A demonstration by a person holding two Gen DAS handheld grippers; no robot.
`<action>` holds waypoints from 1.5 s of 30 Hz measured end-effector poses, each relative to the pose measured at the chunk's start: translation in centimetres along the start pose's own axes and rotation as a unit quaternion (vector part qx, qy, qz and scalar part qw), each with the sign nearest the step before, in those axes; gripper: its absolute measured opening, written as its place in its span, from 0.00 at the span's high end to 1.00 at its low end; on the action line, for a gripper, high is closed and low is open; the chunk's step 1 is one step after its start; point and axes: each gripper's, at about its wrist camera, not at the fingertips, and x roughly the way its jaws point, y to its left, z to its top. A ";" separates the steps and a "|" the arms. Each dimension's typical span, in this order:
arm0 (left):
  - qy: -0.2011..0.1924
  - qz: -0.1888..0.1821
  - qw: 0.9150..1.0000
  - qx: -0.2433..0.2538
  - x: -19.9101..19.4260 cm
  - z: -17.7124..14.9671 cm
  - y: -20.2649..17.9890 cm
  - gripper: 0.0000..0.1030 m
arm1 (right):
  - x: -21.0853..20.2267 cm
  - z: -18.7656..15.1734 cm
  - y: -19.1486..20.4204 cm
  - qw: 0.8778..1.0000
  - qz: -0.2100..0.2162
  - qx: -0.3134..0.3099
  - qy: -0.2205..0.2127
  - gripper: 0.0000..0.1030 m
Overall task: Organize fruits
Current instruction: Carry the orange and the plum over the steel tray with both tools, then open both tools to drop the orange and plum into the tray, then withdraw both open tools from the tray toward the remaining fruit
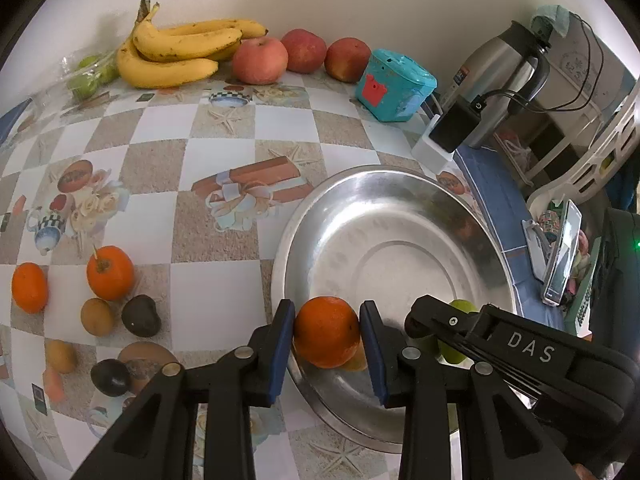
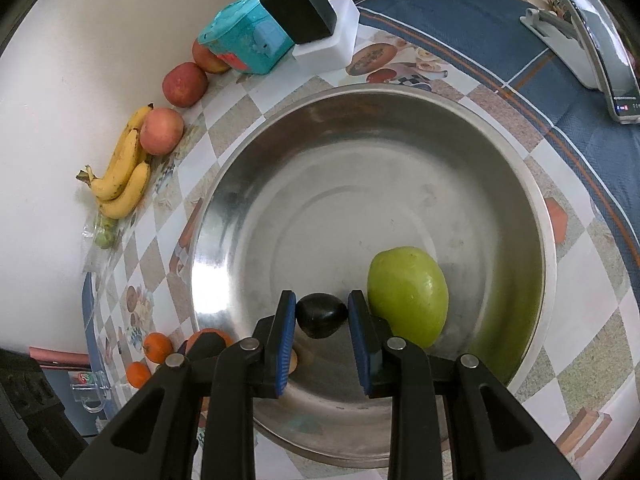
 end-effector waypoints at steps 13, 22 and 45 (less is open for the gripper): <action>0.005 -0.015 1.000 -0.002 -0.4 0.1 -0.1 0.64 | -0.6 0.1 0.2 1.000 -0.003 -0.006 -0.008 0.72; -0.010 -0.026 1.000 -0.014 -1.7 0.6 0.3 0.62 | -1.2 0.2 0.5 1.000 -0.009 -0.019 -0.022 0.58; 0.036 0.167 0.976 -0.135 -3.2 0.4 9.6 0.24 | -1.0 -1.5 4.5 0.986 -0.080 -0.143 -0.033 0.37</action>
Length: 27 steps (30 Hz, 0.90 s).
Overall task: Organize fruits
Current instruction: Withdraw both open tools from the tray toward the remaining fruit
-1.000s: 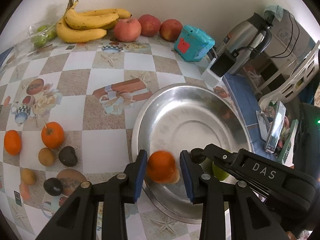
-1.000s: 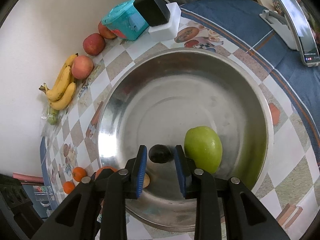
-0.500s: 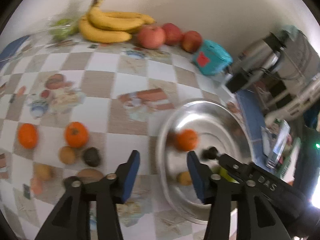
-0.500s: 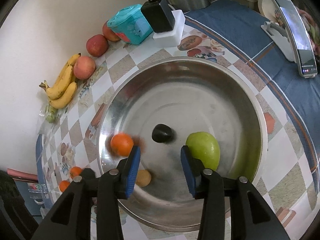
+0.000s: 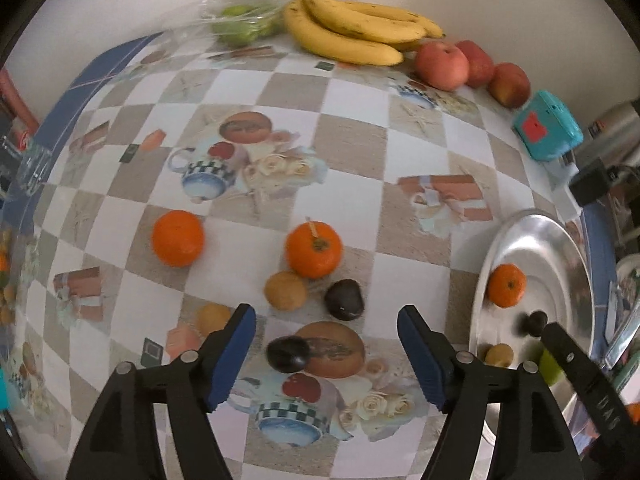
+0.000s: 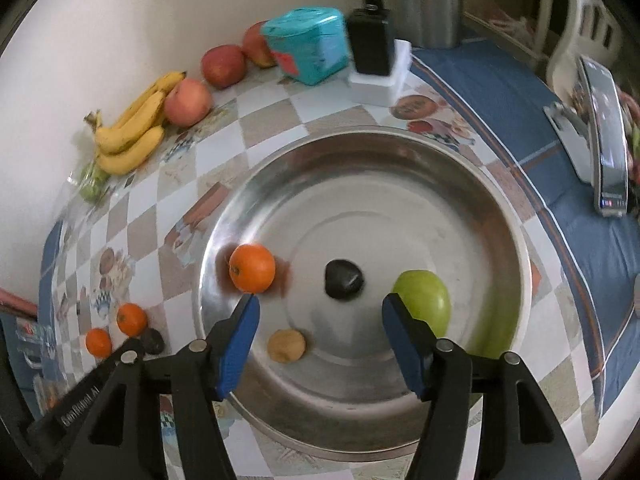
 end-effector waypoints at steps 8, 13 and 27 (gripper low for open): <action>-0.007 0.032 0.999 -0.014 -0.1 0.0 1.4 0.00 | 0.6 -0.6 1.7 0.999 -0.015 -0.043 0.007 0.29; -0.005 0.036 0.999 -0.018 0.1 0.1 1.9 0.00 | 0.7 -0.7 1.9 0.999 -0.025 -0.048 0.003 0.11; -0.019 0.048 0.999 -0.003 -0.1 0.2 1.8 0.00 | 0.9 -0.6 1.6 0.998 -0.041 -0.043 0.007 0.07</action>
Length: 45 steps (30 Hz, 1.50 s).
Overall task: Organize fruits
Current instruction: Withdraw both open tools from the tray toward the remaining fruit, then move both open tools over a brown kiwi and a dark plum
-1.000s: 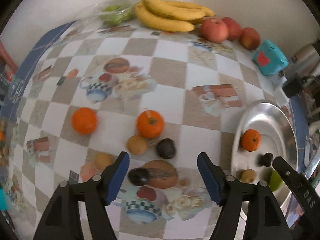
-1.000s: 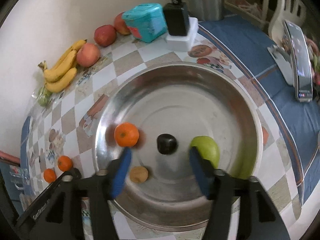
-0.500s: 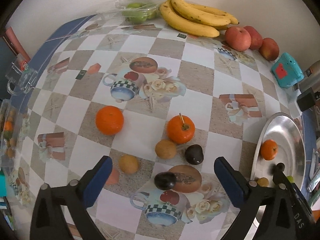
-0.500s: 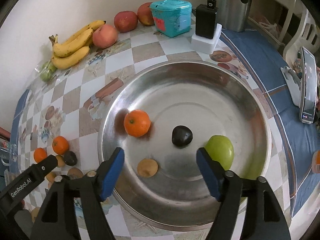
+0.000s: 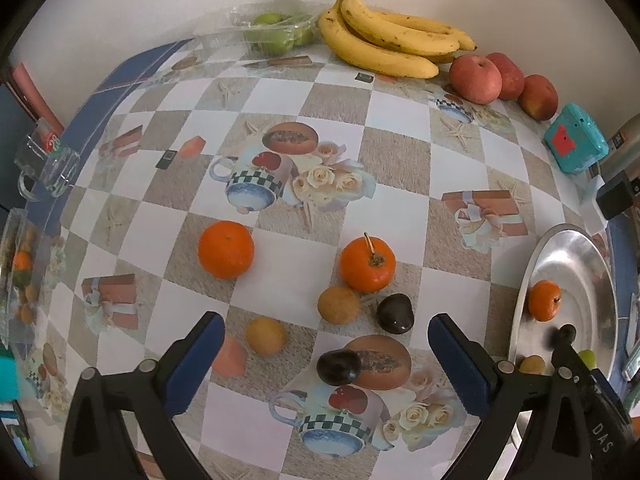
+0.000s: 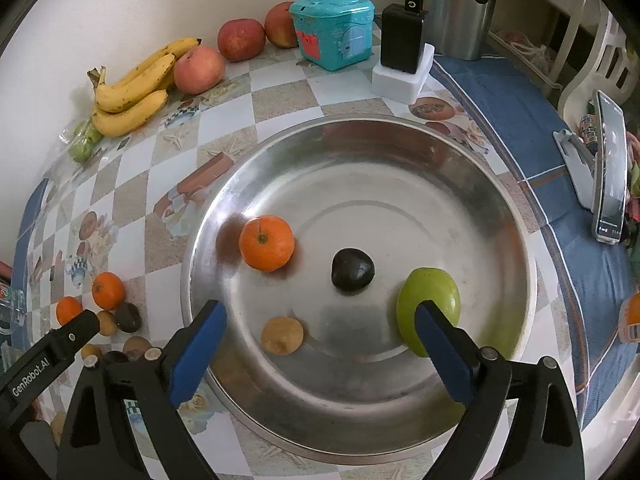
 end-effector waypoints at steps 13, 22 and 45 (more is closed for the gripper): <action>-0.052 0.055 0.994 0.080 -1.9 0.8 0.3 0.00 | -0.2 0.0 0.4 1.000 -0.006 -0.025 -0.009 0.07; -0.069 0.093 0.990 0.083 -2.7 1.7 3.4 0.00 | -0.5 -0.4 2.2 0.998 0.011 -0.059 -0.010 0.07; -0.059 0.094 0.994 0.001 -2.7 2.5 10.9 0.00 | 0.4 -3.1 11.5 0.983 0.103 -0.148 0.007 0.07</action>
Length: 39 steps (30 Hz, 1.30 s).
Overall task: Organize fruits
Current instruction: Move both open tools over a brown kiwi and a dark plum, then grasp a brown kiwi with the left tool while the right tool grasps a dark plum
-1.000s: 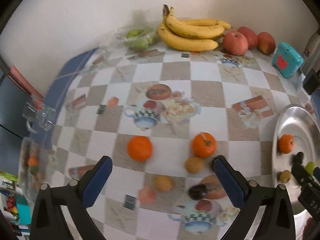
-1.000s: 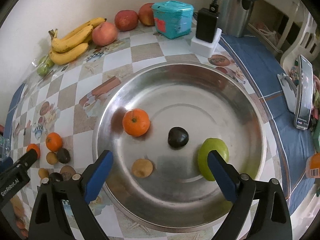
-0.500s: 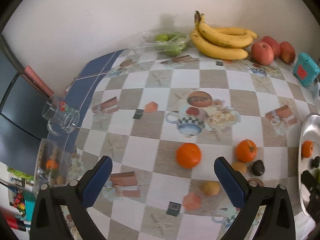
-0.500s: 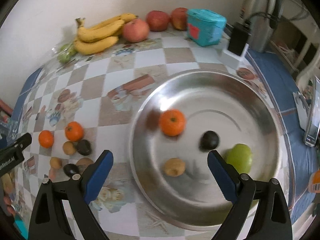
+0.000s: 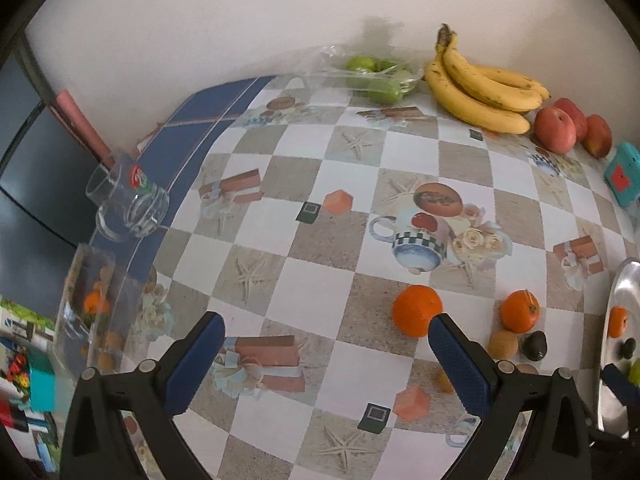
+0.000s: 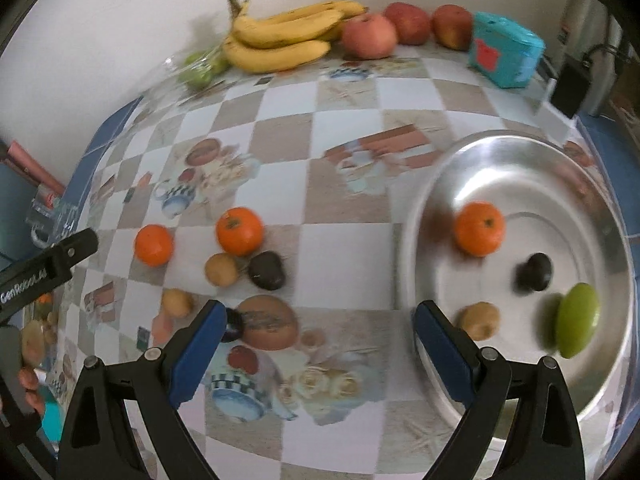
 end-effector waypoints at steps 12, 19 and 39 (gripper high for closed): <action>0.040 -0.037 0.998 -0.018 1.9 -0.4 -0.2 0.00 | 1.1 0.5 1.9 1.000 0.026 -0.012 0.012 0.07; 0.083 -0.093 0.991 -0.054 3.6 -0.8 -0.7 0.00 | 1.5 1.1 1.6 0.999 0.036 -0.014 0.003 0.09; 0.165 -0.201 0.962 -0.086 6.0 -2.6 -3.6 0.36 | 3.6 1.4 1.5 0.998 0.054 -0.012 0.022 0.53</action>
